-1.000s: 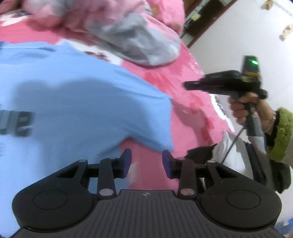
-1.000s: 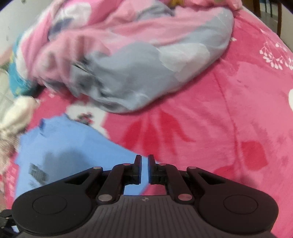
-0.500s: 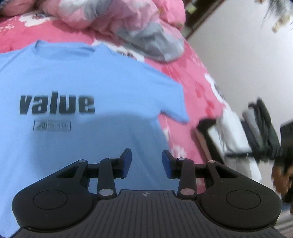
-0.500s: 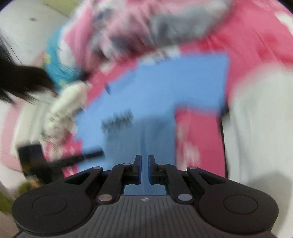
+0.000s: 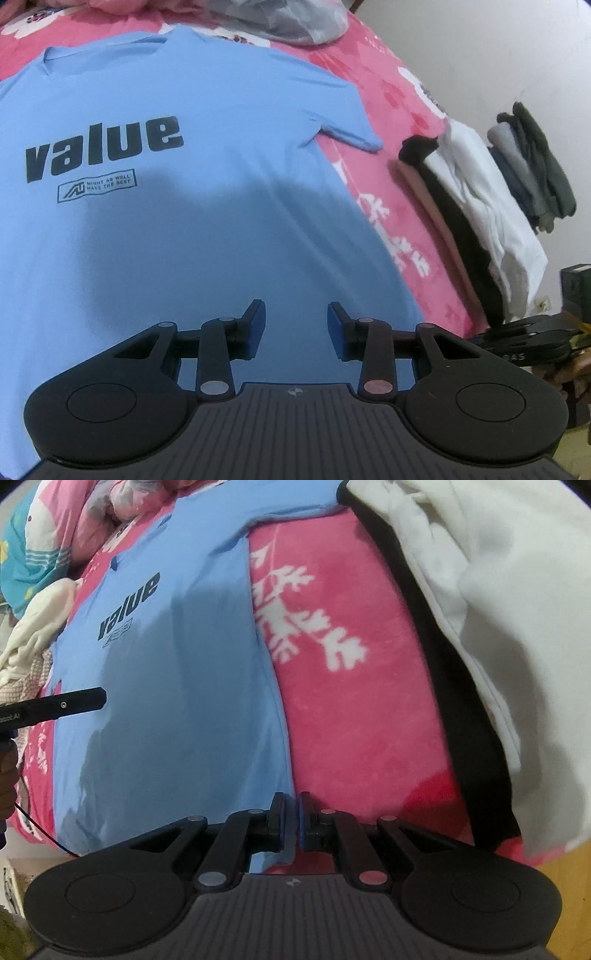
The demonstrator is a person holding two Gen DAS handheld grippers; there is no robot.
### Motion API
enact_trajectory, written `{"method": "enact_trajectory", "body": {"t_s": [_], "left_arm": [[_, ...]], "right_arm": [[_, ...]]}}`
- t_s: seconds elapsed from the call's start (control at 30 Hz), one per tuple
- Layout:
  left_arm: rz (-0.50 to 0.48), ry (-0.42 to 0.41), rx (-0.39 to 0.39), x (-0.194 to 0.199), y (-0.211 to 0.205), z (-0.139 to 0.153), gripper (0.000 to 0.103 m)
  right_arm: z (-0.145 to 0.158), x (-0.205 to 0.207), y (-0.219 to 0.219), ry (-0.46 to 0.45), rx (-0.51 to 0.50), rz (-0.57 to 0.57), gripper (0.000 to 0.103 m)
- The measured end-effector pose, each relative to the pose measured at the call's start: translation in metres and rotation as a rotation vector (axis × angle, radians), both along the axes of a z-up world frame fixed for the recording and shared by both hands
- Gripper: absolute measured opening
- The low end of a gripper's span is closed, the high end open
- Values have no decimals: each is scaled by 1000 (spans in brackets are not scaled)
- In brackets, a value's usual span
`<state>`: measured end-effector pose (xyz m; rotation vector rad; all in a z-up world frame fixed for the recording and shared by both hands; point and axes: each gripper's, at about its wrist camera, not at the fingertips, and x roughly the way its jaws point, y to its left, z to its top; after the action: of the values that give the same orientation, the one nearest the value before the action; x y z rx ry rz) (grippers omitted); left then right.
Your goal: Fold clothes
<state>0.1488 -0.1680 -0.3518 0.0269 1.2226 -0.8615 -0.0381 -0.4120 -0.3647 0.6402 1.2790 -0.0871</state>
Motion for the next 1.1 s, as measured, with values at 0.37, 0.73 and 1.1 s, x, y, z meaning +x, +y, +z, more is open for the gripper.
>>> {"method": "enact_trajectory", "body": {"t_s": [0.37,0.73,1.1], "left_arm": [[-18,-2,38,-1,8,-7,36],[6,0,94,-6,14,-20,36],[13,5,139,-1,26,-33,36]], "right_arm": [[-1,-16,5,-13,8,-18,30],[26,-31,17,-30,-40,10,2],[18,-46,14,19,-33,-136,2]]}}
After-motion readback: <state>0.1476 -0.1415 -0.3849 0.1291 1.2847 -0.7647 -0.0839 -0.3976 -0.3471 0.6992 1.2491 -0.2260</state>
